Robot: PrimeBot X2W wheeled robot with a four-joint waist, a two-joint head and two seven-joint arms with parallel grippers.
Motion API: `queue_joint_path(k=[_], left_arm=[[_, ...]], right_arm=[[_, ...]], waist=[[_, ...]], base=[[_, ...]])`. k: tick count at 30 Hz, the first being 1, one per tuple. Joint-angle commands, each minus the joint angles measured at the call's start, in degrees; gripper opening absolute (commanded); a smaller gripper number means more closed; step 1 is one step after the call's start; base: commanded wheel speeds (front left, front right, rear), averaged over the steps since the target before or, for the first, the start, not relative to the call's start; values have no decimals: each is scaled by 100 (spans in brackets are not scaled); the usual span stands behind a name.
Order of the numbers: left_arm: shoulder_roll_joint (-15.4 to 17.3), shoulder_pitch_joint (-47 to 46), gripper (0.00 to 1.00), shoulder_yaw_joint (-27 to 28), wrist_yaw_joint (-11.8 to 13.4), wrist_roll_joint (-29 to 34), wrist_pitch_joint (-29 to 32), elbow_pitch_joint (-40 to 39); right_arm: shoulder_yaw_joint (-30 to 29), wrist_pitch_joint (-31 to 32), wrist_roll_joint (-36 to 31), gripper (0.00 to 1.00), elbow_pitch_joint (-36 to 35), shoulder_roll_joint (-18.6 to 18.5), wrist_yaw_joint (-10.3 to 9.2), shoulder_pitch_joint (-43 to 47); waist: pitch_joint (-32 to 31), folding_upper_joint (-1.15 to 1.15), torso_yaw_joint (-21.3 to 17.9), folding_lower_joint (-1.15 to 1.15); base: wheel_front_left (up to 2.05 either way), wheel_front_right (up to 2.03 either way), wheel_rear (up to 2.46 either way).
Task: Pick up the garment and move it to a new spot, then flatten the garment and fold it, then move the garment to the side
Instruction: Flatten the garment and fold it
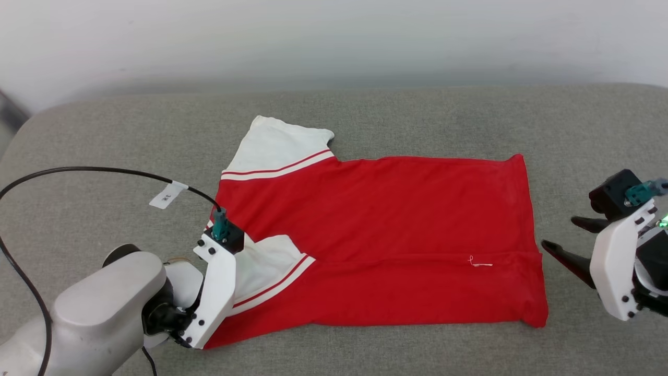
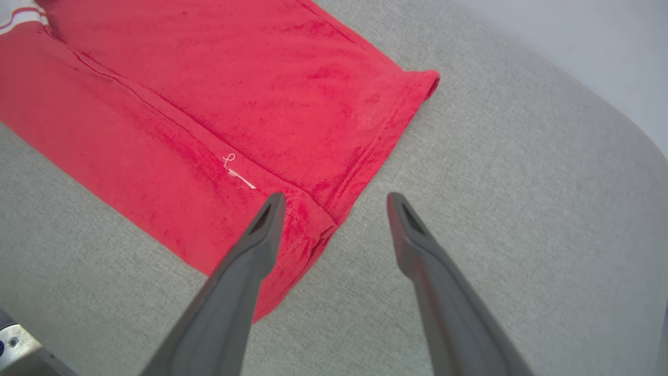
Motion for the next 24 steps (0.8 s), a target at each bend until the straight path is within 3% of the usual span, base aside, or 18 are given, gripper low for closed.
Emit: queue_joint_path(k=[1,3,9,14,24], left_arm=[[13,2,0,-29,-1,8,-5,-34],[85,-79,0,-71,-2,21,-41,-216],[129,-190,0,-142,-3,56,-92,-419],[92,-320,0,-178,-2,123,-127,-503],[-16,-566,0,-208,0,274,-259,-548]], right_arm=[[70,132,65,100,-30,-34,-4,-60],[260,820,199,100,-127,-334,-4,-359],[607,1790,374,100,10,-445,-4,-610],[764,2171,498,100,378,-115,-4,-616],[1130,2010,727,100,1203,757,-3,-138]], waist=[[-38,0,25,0],[-73,0,56,0],[-4,0,121,0],[168,0,201,0],[532,0,401,0]], base=[[0,0,0],[0,0,0],[0,0,0],[0,0,0],[0,0,0]])
